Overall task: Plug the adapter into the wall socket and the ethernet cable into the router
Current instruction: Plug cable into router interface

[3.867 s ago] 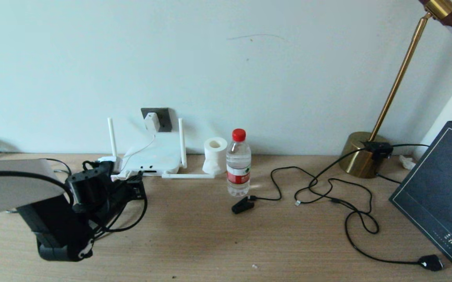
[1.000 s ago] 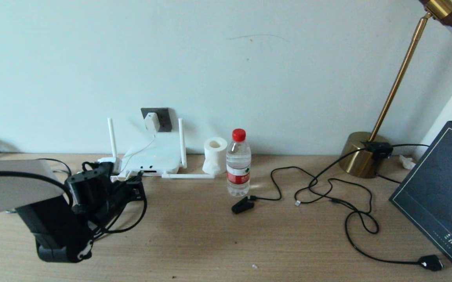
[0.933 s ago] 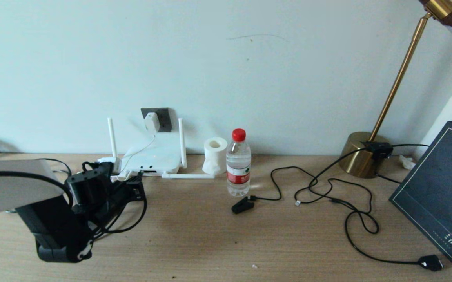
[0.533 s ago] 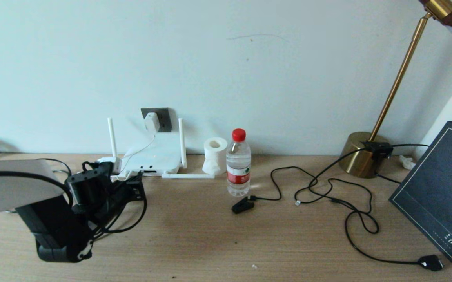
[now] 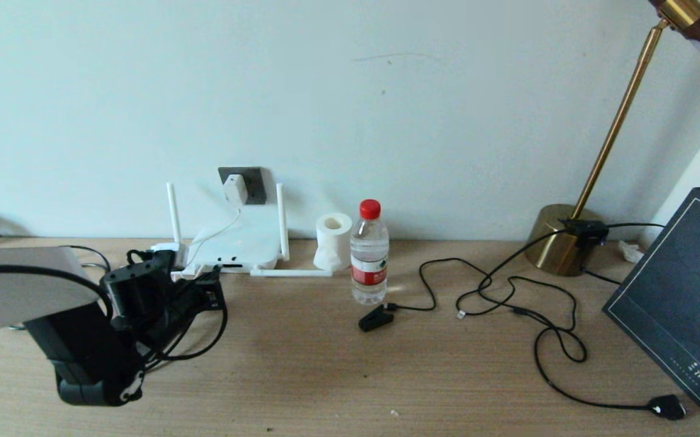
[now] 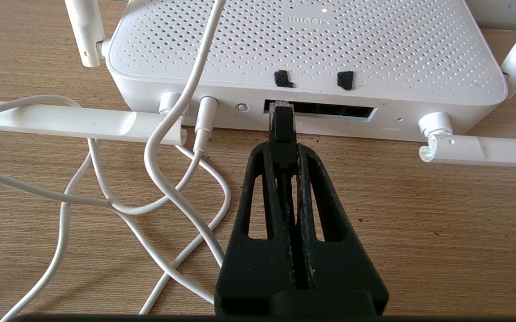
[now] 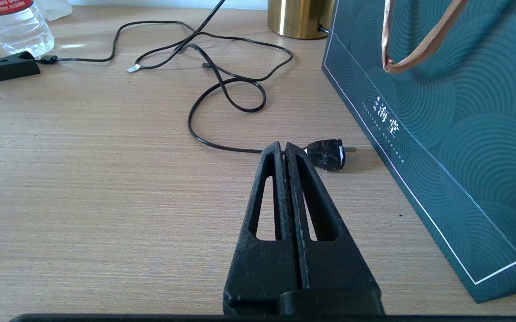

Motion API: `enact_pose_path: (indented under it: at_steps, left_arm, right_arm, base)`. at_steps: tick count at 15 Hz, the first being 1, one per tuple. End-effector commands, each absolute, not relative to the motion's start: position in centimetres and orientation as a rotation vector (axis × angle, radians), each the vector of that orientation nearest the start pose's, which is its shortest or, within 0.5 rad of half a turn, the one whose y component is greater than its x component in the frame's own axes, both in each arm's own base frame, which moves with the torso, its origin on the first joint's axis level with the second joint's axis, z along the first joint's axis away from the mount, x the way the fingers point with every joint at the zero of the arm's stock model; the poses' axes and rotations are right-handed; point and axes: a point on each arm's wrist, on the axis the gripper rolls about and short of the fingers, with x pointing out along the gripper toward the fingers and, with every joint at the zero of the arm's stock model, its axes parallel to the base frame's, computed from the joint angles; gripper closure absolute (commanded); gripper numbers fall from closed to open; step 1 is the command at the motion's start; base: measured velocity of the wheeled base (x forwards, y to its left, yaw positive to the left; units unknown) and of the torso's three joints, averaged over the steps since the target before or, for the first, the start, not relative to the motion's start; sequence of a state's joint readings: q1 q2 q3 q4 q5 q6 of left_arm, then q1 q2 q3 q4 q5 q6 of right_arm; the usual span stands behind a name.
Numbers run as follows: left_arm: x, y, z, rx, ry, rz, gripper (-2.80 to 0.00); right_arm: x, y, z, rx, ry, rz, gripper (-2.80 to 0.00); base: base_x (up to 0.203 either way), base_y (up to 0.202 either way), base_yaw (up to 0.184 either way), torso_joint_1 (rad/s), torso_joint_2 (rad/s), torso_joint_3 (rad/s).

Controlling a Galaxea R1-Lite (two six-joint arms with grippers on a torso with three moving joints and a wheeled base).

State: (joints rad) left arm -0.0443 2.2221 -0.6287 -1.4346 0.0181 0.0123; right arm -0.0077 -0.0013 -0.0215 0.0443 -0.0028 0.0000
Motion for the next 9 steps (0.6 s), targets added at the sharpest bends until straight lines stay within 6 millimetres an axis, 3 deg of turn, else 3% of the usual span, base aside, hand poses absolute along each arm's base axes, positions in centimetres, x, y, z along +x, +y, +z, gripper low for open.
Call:
enact_pose_path:
  at_steps: [1, 9]
  left_arm:
    - [35.51, -1.54, 4.68, 0.017, 0.148, -0.027, 0.0]
    - [35.53, -1.49, 4.62, 0.017, 0.15, -0.026, 0.0]
  right_arm:
    - [-2.45, 0.01, 7.69, 0.0, 0.023, -0.011, 0.0]
    - [-2.45, 0.01, 7.69, 0.0, 0.023, -0.011, 0.0]
  base:
    - [0.0, 0.0, 0.0, 0.0, 0.0, 0.0]
    - [0.0, 0.0, 0.0, 0.0, 0.0, 0.0]
